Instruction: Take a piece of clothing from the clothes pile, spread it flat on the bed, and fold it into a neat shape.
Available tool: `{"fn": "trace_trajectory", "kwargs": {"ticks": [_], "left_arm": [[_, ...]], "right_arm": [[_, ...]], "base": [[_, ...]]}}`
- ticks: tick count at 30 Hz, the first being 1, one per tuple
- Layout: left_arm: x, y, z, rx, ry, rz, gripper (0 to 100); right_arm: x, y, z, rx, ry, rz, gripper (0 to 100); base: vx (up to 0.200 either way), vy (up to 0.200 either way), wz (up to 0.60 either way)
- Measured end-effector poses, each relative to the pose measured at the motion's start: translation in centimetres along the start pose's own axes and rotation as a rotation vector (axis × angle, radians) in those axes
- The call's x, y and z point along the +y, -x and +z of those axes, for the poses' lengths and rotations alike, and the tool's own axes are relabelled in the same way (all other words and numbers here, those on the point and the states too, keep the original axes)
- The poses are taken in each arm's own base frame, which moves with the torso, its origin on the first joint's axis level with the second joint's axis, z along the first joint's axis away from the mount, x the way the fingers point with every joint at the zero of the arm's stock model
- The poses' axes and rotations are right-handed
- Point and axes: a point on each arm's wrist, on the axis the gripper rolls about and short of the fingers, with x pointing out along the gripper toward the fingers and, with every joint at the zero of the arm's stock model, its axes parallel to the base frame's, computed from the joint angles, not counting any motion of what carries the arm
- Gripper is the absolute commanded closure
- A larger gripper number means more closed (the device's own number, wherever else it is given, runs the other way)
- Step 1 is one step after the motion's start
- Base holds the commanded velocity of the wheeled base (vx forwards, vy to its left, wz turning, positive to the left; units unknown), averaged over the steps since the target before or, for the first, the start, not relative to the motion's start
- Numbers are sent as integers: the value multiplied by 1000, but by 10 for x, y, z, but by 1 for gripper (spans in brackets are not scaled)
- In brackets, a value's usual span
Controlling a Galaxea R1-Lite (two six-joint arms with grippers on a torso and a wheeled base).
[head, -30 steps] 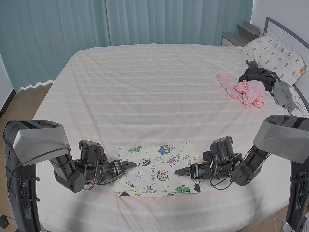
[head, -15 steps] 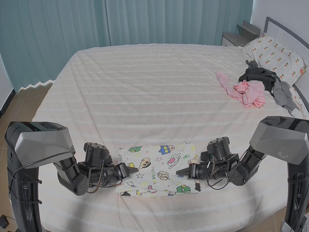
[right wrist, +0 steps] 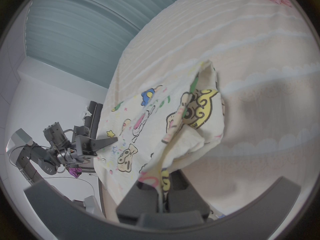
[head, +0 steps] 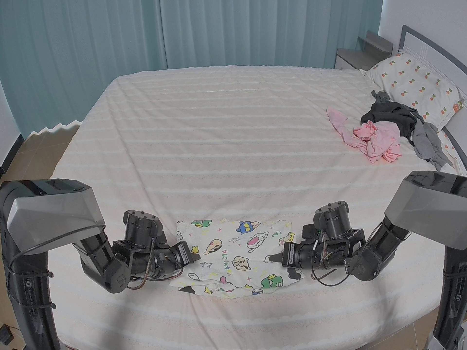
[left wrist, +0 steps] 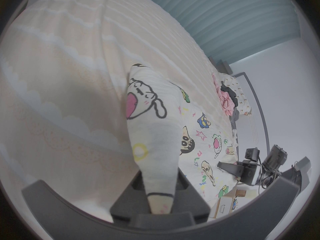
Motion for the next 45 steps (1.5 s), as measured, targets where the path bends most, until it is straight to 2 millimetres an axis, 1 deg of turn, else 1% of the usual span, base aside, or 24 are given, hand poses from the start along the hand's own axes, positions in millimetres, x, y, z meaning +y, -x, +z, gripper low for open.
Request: {"fn": "trace_trajectory", "kwargs": {"ticks": [3, 8, 14, 20, 22, 28, 37, 42, 43, 45], "left_arm": [[-4, 5, 1, 2, 27, 9, 100], [-12, 14, 4, 8, 36, 14, 100], [-24, 21, 10, -12, 56, 9, 100], [-35, 23, 9, -21, 39, -11, 100], [-37, 23, 8, -22, 34, -14, 100], [-37, 23, 7, -36, 27, 1, 100], [-23, 22, 12, -56, 34, 47, 100], [-19, 22, 12, -69, 27, 71, 100], [-19, 22, 11, -69, 22, 75, 0], [-17, 23, 9, -66, 8, 85, 0]], "right_arm": [[8, 6, 2, -13, 4, 17, 100], [15, 15, 5, -29, 13, 31, 100], [21, 27, 5, -44, 20, 42, 100], [24, 35, 6, -73, 33, 60, 100], [23, 35, 5, -72, 33, 58, 100], [21, 33, 1, -60, 35, 52, 100], [18, 22, -5, -30, 38, 45, 100], [17, 20, -6, -24, 36, 42, 100], [16, 19, -7, -24, 36, 41, 100], [16, 19, -7, -23, 36, 41, 100]], "base": [[0, 0, 0], [0, 0, 0], [0, -200, 0], [0, -200, 0], [0, 0, 0], [0, 0, 0], [0, 0, 0], [0, 0, 0], [0, 0, 0], [0, 0, 0]]}}
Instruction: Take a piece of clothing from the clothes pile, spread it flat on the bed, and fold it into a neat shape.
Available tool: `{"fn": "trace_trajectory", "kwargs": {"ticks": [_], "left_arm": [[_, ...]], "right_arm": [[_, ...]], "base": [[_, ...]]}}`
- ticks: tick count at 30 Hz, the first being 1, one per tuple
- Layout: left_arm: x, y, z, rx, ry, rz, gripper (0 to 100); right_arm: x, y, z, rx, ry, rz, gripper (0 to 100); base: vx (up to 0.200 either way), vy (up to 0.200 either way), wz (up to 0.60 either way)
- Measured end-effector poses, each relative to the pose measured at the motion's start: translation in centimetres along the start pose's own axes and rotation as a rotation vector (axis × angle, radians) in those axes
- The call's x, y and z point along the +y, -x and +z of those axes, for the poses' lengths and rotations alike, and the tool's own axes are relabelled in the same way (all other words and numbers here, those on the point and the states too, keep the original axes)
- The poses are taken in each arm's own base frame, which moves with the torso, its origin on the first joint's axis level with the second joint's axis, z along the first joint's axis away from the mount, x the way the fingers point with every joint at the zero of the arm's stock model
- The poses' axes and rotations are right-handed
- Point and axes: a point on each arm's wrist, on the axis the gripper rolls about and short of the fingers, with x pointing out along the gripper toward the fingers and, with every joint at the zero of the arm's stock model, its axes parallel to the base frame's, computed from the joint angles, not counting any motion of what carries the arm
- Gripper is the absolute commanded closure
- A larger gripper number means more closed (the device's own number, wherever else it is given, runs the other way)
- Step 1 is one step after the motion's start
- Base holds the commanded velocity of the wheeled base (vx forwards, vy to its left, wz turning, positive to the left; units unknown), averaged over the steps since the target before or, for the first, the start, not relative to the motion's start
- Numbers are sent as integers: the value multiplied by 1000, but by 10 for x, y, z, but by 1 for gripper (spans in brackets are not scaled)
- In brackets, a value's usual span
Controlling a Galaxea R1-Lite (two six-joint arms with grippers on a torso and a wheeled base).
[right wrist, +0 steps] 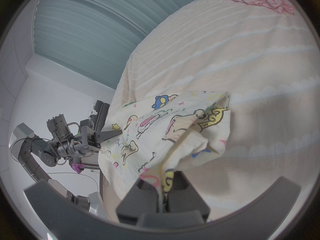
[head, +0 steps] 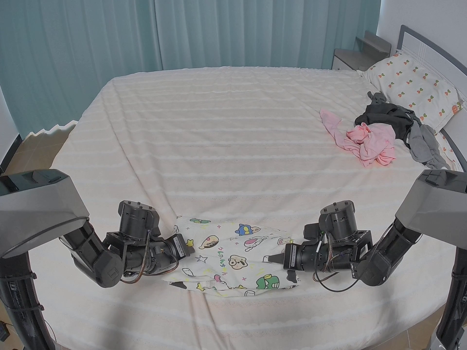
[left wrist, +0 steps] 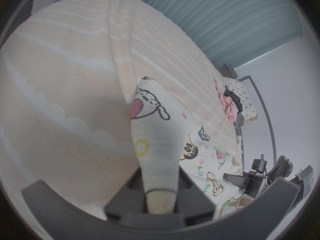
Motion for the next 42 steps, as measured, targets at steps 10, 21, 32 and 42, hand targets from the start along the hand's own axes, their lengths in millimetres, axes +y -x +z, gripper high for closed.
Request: {"fn": "trace_trajectory", "kwargs": {"ticks": [10, 21, 32, 42], "left_arm": [[4, 7, -7, 12, -43, 24, 0], [6, 3, -8, 6, -92, 51, 0], [10, -11, -9, 16, -82, 66, 0], [10, -10, -10, 14, -83, 69, 100]], "right_arm": [[-1, -1, -1, 6, -2, -4, 100], [-2, -2, -2, 8, -4, -5, 100], [-4, -1, -3, 13, -8, -10, 100], [-5, -2, -4, 17, -9, -12, 100]], "base": [[0, 0, 0], [0, 0, 0], [0, 0, 0], [0, 0, 0]]}}
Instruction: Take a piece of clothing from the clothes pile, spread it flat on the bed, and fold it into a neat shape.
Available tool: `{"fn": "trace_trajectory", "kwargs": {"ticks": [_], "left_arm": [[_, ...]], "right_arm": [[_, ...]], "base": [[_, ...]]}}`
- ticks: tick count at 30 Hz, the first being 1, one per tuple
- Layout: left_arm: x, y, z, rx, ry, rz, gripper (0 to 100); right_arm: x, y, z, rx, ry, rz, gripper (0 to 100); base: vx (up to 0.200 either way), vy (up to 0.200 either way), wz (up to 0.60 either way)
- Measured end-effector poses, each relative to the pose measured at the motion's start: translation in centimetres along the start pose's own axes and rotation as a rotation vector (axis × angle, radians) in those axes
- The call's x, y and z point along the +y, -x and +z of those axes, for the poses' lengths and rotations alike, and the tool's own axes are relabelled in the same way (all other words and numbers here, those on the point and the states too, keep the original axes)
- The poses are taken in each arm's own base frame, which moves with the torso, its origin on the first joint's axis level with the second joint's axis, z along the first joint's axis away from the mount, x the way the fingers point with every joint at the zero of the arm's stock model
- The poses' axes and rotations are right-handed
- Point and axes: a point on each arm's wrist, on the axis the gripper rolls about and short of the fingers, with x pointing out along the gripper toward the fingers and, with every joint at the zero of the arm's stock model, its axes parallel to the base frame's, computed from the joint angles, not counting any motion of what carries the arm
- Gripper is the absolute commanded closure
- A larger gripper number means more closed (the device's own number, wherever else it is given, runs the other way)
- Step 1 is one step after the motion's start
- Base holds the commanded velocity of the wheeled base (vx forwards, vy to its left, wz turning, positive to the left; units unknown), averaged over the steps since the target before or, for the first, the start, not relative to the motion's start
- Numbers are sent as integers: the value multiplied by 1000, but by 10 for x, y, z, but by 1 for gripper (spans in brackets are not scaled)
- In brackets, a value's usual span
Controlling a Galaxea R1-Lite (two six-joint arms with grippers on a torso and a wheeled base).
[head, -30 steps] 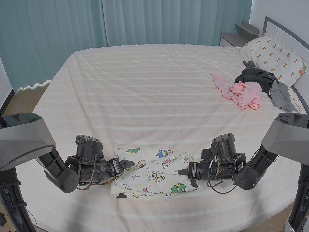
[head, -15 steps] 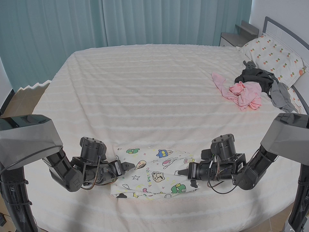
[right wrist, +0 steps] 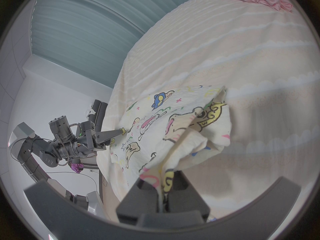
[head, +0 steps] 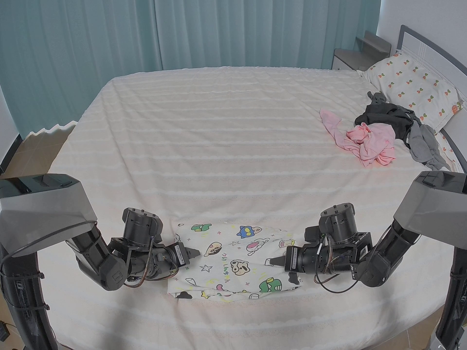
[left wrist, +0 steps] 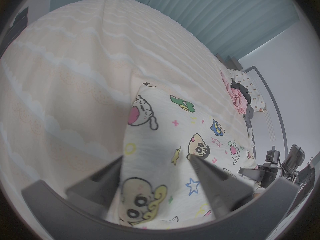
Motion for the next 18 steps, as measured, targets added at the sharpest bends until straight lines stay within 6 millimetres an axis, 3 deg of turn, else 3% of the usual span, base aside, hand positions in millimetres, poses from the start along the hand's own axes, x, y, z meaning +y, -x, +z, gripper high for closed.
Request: {"fn": "trace_trajectory", "kwargs": {"ticks": [10, 18], "left_arm": [[-3, 8, 2, -9, -4, -7, 100], [-17, 21, -3, -4, -29, -29, 100]], "right_arm": [[0, 1, 0, -4, -2, 1, 100], [6, 9, 5, -66, 14, 41, 100]], "base": [[0, 0, 0], [0, 0, 0]]}}
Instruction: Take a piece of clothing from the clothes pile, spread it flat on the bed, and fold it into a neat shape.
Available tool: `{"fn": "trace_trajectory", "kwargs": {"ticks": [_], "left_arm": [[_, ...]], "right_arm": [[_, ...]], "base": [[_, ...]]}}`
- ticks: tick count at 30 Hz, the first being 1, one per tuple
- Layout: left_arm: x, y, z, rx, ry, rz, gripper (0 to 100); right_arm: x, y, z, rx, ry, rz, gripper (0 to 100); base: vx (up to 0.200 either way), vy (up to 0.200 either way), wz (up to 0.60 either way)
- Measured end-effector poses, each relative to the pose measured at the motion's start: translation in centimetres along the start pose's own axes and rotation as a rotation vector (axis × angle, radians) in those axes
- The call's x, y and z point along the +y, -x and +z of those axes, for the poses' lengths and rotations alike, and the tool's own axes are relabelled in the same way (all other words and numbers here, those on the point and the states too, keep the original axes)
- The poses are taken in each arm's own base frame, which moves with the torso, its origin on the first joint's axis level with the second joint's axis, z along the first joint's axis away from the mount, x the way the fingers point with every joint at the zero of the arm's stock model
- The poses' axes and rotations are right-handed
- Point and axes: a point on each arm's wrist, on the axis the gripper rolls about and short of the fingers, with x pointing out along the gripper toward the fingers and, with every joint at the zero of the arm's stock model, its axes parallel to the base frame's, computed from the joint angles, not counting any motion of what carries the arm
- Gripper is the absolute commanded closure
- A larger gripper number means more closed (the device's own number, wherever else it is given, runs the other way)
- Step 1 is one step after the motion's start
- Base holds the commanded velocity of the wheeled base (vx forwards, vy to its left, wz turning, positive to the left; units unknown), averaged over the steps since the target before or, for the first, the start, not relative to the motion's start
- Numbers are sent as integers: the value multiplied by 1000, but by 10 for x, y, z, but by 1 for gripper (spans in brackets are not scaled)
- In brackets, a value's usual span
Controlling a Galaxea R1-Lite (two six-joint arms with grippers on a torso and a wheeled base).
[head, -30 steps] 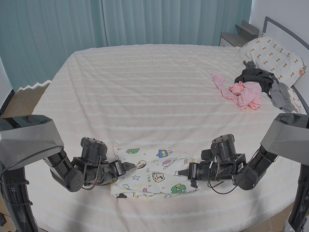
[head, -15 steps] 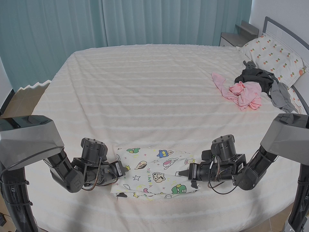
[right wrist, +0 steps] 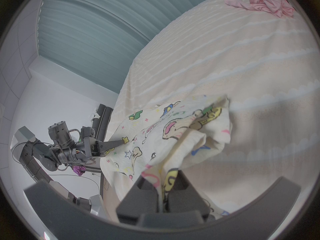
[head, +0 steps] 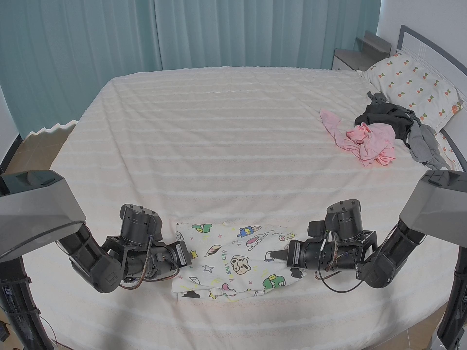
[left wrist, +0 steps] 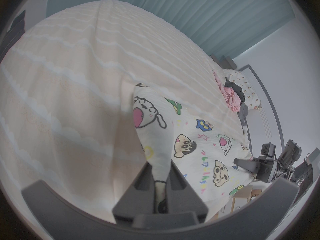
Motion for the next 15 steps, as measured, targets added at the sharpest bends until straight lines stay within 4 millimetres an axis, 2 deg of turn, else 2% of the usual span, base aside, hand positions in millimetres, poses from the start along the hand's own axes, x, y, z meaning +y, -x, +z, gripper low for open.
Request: {"fn": "trace_trajectory", "kwargs": {"ticks": [11, 15], "left_arm": [[-26, 4, -4, -18, 40, -27, 100], [-31, 5, -6, -12, 35, -32, 100]], "right_arm": [[3, 19, -2, -26, 3, 9, 100], [4, 24, -1, -50, 10, 20, 100]], "base": [[0, 0, 0], [0, -200, 0]]}}
